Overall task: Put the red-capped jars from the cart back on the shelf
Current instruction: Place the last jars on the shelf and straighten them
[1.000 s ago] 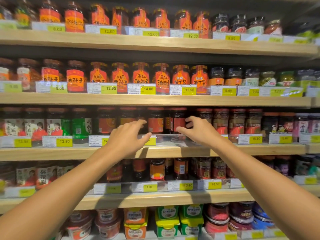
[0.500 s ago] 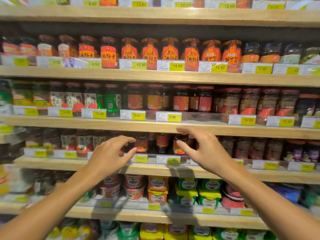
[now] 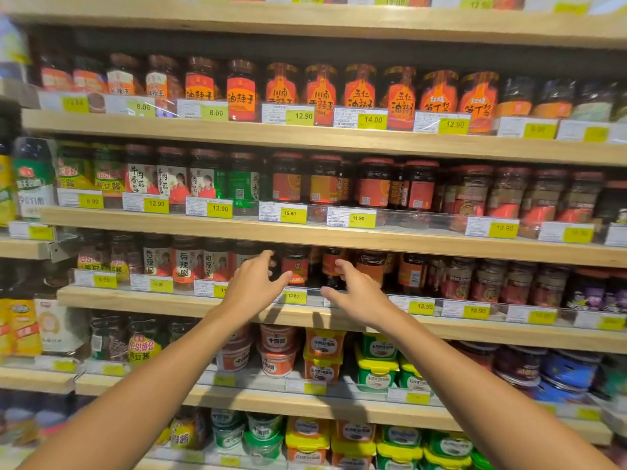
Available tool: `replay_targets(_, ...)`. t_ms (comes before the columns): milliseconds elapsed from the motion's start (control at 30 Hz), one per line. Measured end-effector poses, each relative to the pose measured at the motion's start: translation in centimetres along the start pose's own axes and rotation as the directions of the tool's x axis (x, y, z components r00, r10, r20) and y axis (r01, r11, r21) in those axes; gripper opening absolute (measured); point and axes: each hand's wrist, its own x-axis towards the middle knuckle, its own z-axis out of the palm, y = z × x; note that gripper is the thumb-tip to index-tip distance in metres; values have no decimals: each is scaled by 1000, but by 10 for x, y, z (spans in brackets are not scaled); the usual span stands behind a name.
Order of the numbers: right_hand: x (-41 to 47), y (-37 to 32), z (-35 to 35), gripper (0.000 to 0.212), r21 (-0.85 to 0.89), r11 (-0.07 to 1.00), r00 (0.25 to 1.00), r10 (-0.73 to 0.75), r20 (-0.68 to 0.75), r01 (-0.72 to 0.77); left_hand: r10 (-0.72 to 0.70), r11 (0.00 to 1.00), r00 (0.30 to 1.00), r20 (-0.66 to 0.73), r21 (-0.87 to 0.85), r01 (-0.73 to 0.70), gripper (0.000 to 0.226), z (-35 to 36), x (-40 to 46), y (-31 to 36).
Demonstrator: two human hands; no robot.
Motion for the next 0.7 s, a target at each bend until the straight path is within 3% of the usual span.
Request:
replay_targets(400, 51, -12, 18, 40, -2, 957, 956, 292, 26, -292, -76, 995, 994, 74, 62, 72, 66, 23, 25, 3)
replay_targets(700, 80, -11, 31, 47, -74, 922, 922, 384, 43, -381, -76, 996, 993, 94, 61, 70, 42, 27, 35, 2)
